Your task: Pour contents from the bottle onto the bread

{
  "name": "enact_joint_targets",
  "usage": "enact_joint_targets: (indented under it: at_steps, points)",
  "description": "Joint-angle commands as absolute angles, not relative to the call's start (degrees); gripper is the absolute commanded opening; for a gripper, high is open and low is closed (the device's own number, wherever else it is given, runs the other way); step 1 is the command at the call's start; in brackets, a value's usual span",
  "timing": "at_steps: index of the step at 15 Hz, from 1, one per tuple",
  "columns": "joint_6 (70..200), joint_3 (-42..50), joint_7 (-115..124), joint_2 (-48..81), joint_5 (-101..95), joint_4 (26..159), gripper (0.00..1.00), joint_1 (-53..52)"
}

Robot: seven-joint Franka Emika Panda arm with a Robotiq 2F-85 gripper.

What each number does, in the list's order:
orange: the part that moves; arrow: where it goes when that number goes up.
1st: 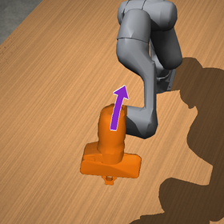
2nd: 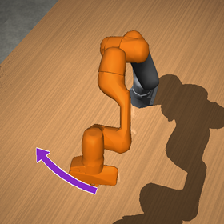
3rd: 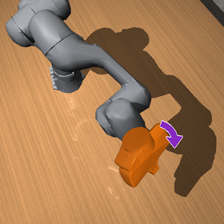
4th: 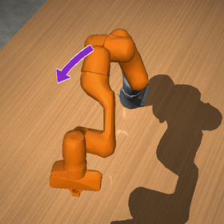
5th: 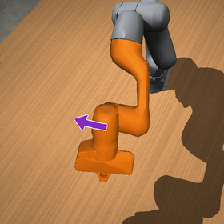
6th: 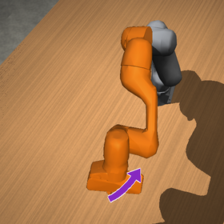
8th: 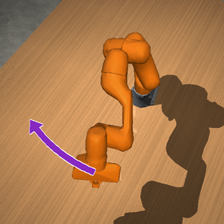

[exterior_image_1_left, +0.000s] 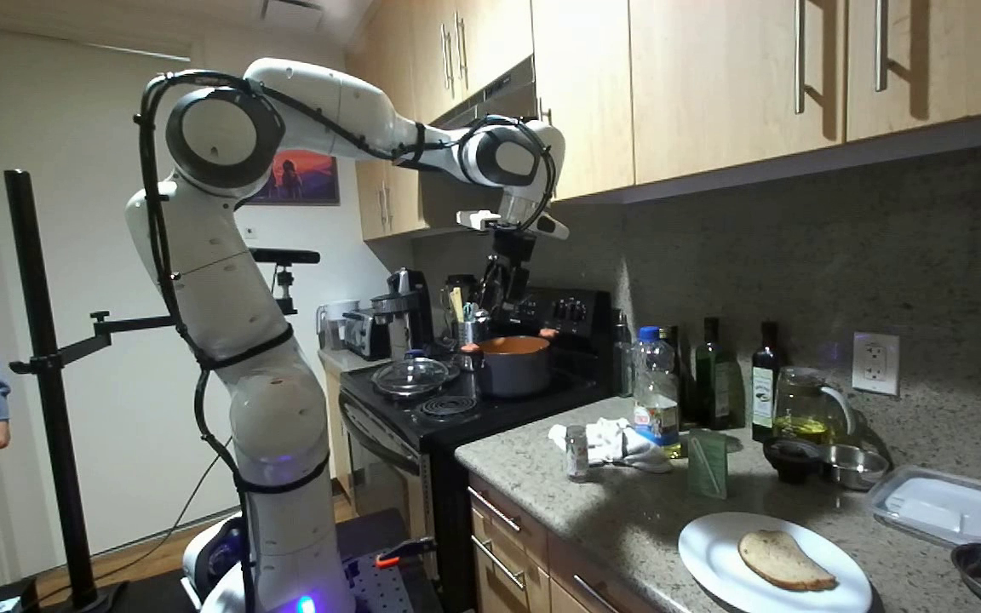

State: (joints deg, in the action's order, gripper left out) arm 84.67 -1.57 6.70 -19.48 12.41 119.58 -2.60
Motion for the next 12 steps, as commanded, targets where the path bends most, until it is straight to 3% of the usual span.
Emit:
enact_joint_targets:
  at_steps: [1,12]
  points:
    - [86.10,-2.11,4.95,-13.86,13.23,116.65,1.00,-2.68]
    - [84.03,-2.18,-3.79,6.43,13.52,105.25,1.00,-2.86]
